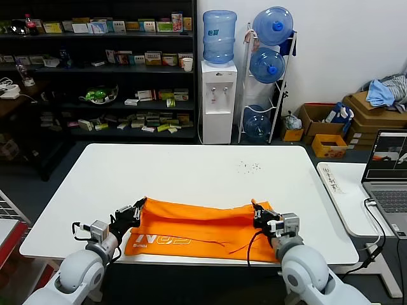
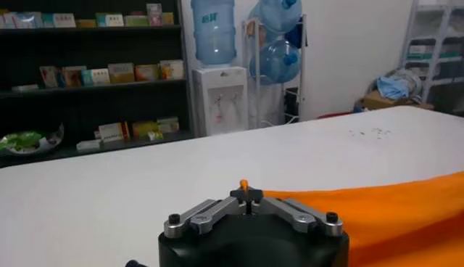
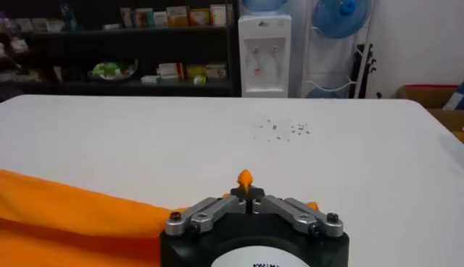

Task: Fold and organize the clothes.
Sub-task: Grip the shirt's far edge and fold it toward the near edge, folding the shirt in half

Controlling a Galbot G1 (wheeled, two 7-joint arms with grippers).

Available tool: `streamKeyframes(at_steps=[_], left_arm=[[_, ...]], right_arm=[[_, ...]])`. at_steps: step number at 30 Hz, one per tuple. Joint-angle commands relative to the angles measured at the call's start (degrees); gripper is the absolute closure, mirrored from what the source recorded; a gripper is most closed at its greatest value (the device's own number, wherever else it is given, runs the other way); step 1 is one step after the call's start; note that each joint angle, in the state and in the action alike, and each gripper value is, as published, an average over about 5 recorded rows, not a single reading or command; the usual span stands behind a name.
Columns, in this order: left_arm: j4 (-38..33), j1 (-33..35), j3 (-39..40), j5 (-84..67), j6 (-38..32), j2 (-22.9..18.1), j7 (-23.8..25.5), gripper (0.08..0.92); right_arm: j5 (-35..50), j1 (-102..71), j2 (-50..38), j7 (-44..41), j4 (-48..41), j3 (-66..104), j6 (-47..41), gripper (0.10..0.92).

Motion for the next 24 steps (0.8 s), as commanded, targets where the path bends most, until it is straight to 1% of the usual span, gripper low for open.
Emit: streamKeyframes(at_steps=[1, 7, 13, 16, 20, 24], left_arm=[[-4.6, 5.8, -1.7, 1.6, -0.2, 0.8, -0.6, 0.902], [-5.0, 6.8, -2.6, 1.7, 0.2, 0.5, -1.2, 0.902], [-5.2, 7.7, -3.3, 1.5, 1.5, 0.4, -0.8, 0.901], [-5.5, 8.2, -3.7, 1.5, 2.0, 0.2, -0.6, 0.863], [-6.2, 9.5, -5.0, 1.3, 3.1, 0.4, -0.7, 0.750], [-6.8, 12.3, -7.1, 1.2, 3.6, 0.1, -0.7, 0.638]], right_arm=[[0.9, -8.2, -2.5, 1.7, 6.9, 1.9, -0.8, 0.900], [0.9, -7.3, -2.3, 1.6, 6.1, 1.5, -1.2, 0.900], [-0.3, -7.4, -2.5, 1.1, 6.1, 1.8, -2.6, 0.895], [-0.8, -7.7, -2.6, 0.6, 6.4, 2.2, -2.7, 0.847], [-1.5, -8.4, -2.8, 0.0, 7.6, 3.0, -2.6, 0.731], [-4.0, -10.9, -3.1, -1.3, 9.4, 5.5, -2.2, 0.618]])
